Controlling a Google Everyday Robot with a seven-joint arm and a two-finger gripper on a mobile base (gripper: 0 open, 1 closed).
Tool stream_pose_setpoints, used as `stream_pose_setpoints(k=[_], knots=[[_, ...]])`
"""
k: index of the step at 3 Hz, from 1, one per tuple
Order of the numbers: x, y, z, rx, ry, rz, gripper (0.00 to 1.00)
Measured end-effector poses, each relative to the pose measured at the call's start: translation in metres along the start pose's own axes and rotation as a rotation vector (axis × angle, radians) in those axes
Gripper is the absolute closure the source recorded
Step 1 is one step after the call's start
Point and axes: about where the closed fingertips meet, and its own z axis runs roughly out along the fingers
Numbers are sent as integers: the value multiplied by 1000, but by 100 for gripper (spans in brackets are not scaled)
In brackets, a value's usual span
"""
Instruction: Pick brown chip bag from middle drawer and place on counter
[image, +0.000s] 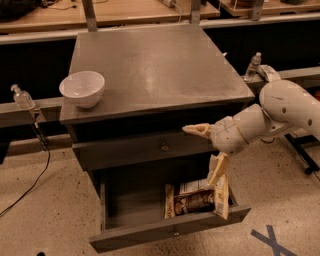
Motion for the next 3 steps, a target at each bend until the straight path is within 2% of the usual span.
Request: stream_pose_setpoints(k=[1, 2, 3], knots=[[70, -4, 12, 60, 62, 13, 0], [134, -15, 36, 67, 111, 63, 0], [199, -13, 71, 14, 159, 161, 0]])
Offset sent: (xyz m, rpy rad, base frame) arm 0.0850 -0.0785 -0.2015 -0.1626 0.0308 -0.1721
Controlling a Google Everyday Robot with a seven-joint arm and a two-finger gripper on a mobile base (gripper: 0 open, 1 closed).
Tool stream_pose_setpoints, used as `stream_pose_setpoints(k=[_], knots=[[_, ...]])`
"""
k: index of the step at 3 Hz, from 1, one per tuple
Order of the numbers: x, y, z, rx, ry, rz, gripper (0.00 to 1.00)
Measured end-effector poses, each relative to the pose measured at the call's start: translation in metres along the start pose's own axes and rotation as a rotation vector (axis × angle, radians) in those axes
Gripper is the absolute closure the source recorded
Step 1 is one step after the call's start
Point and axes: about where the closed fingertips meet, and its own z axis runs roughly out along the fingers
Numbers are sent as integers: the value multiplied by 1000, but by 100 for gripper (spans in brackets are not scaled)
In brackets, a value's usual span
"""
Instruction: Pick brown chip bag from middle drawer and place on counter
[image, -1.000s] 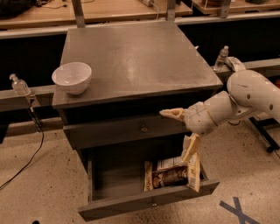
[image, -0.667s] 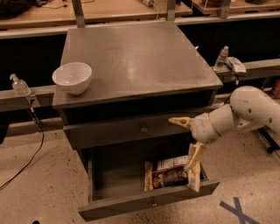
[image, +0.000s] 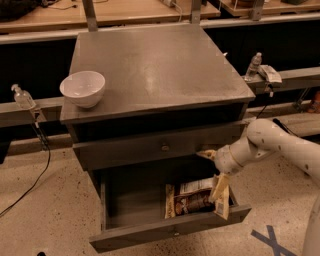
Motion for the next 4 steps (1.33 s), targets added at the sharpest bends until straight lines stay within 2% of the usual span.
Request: stream_pose_setpoints(k=[1, 2, 3, 4], knots=[[30, 14, 27, -46, 43, 59, 0], [59, 38, 50, -90, 116, 122, 3], [72, 46, 56, -90, 169, 142, 25], [59, 42, 52, -86, 227, 76, 48]])
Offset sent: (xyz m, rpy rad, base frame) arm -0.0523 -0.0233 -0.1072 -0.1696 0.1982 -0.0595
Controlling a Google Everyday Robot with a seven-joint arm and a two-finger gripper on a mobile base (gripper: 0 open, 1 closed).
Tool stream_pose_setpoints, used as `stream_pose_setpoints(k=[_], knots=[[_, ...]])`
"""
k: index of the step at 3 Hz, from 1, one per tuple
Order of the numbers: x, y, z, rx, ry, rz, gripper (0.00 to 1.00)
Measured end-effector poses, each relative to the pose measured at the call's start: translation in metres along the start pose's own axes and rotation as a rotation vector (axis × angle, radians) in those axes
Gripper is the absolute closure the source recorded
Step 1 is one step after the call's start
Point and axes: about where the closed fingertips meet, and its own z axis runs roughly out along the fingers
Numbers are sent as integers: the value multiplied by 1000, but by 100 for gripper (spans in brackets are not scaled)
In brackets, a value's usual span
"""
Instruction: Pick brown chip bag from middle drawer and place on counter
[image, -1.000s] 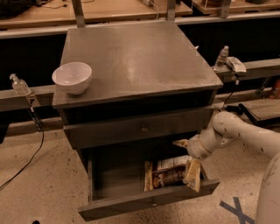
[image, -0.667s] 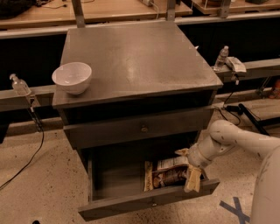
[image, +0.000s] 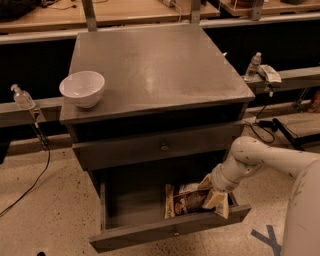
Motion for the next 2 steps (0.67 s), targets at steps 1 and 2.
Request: stream_pose_setpoints(k=[1, 2], knots=[[-26, -6, -31, 74, 15, -88, 71], [-51, -13, -74, 171, 41, -163, 100]])
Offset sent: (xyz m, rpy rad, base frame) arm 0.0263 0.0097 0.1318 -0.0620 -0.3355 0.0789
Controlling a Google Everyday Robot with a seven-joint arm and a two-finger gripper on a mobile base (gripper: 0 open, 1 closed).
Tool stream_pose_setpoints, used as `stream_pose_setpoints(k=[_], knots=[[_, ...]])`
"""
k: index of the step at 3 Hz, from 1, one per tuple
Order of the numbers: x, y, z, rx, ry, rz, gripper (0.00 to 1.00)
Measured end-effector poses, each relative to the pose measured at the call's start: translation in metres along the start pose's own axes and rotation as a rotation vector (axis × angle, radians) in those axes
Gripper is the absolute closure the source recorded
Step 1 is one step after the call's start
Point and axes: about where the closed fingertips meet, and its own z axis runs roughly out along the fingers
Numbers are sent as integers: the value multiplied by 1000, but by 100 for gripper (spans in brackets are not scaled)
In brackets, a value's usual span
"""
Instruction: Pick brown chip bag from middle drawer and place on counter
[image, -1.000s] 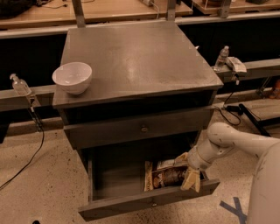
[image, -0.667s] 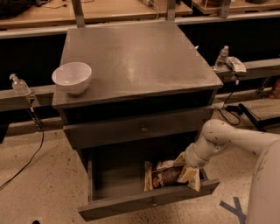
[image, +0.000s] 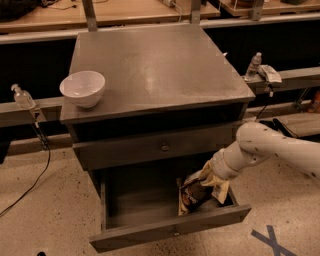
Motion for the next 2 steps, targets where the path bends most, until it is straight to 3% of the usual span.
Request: stream_pose_setpoints(k=[1, 2], knots=[[-5, -3, -18, 51, -56, 5, 100], [-22, -2, -72, 163, -181, -7, 100]])
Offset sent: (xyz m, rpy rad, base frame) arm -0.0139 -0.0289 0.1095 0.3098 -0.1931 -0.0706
